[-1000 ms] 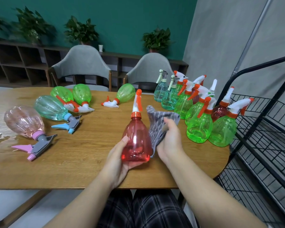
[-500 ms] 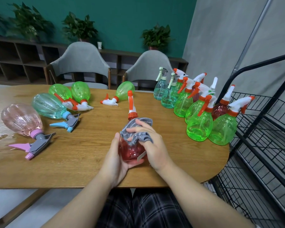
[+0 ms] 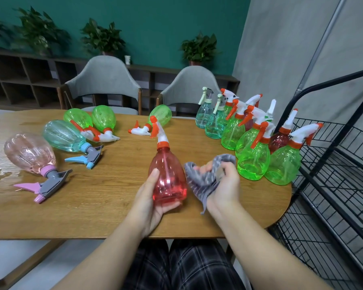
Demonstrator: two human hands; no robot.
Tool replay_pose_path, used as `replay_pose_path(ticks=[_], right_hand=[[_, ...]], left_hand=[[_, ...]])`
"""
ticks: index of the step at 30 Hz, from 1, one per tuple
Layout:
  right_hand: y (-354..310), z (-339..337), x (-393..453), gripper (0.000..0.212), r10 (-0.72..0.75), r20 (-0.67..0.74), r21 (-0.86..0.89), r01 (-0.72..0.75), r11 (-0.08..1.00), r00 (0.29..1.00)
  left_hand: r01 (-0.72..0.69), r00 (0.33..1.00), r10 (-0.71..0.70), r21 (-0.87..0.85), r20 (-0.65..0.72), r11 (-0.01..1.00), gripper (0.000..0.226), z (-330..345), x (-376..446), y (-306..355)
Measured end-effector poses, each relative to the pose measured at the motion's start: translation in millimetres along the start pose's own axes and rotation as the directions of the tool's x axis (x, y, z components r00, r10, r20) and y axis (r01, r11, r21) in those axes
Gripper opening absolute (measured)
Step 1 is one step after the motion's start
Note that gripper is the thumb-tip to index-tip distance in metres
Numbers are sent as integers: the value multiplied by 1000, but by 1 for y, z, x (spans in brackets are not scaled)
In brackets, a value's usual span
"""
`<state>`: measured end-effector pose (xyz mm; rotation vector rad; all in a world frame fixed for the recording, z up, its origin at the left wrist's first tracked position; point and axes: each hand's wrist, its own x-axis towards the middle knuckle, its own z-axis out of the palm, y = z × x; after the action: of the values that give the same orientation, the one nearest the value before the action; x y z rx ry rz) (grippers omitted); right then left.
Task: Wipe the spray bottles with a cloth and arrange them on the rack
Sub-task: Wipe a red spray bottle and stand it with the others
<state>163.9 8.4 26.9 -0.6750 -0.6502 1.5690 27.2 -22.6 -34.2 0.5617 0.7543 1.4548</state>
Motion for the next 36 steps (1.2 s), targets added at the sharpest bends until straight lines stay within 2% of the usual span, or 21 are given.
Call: replay_pose_path(ticks=[1, 3, 5, 7, 9, 11, 12, 14, 15, 18, 20, 25, 28, 31, 32, 34, 35, 36], right_hand=[[-6, 2, 6, 33, 57, -78, 85, -50, 995, 995], [-11, 7, 12, 23, 77, -119, 61, -70, 996, 990], [-10, 12, 14, 12, 75, -83, -60, -80, 995, 994], [-4, 19, 14, 6, 54, -11, -249, -55, 967, 998], [4, 25, 11, 11, 19, 59, -514, 14, 858, 998], [12, 27, 6, 16, -37, 184, -732, 162, 662, 982], [18, 26, 5, 24, -70, 283, -777, 272, 567, 956], [25, 19, 5, 44, -115, 459, -788, 463, 406, 881], [25, 17, 4, 46, -136, 502, -775, 514, 369, 854], [30, 9, 3, 38, -197, 577, -729, 608, 315, 793], [33, 6, 2, 41, -224, 630, -679, 668, 305, 743], [39, -3, 0, 44, -245, 738, -555, 772, 310, 629], [41, -11, -2, 38, -286, 746, -508, 792, 339, 601], [38, -16, -4, 26, -320, 723, -427, 760, 490, 612], [34, -17, -6, 23, -301, 700, -405, 707, 580, 648], [25, -19, -10, 19, -232, 543, -364, 475, 801, 807], [21, -19, -13, 18, -190, 376, -327, 322, 888, 907], [18, -20, -13, 19, -145, 189, -272, 194, 943, 971]], left_hand=[[7, 1000, -7, -23, 18, 1000, 96, 0, -1, 1], [10, 1000, -9, -55, 20, 998, 75, -2, -2, 2], [6, 1000, -5, -58, 22, 998, 60, -2, -3, 2], [7, 999, -5, -27, 41, 1000, 56, 0, -4, 1], [-13, 999, 12, 23, 35, 1000, 51, 2, -4, 0], [-37, 999, 37, 50, 5, 998, 46, 2, -3, -1], [-46, 999, 46, 58, -2, 997, 47, 3, -2, -1], [-55, 998, 56, 69, -11, 996, 48, 3, -2, 0], [-53, 998, 54, 64, -18, 997, 48, 2, -2, 0], [-35, 999, 36, 51, -29, 998, 39, 0, 1, -1], [-26, 999, 27, 44, -28, 999, 38, 0, 1, -2], [24, 1000, -24, -13, 14, 1000, 56, 1, -1, 2], [22, 1000, -22, -39, -3, 999, 72, 0, 0, 1], [-1, 999, 1, 10, -36, 1000, 102, -1, 3, -2], [-13, 999, 14, 28, -43, 1000, 107, -2, 4, -3], [-28, 999, 28, 13, -16, 1000, 110, -4, 6, -4], [-35, 999, 35, -2, -9, 999, 110, -4, 6, -4], [-50, 999, 50, -14, -17, 999, 110, -4, 6, -4]])
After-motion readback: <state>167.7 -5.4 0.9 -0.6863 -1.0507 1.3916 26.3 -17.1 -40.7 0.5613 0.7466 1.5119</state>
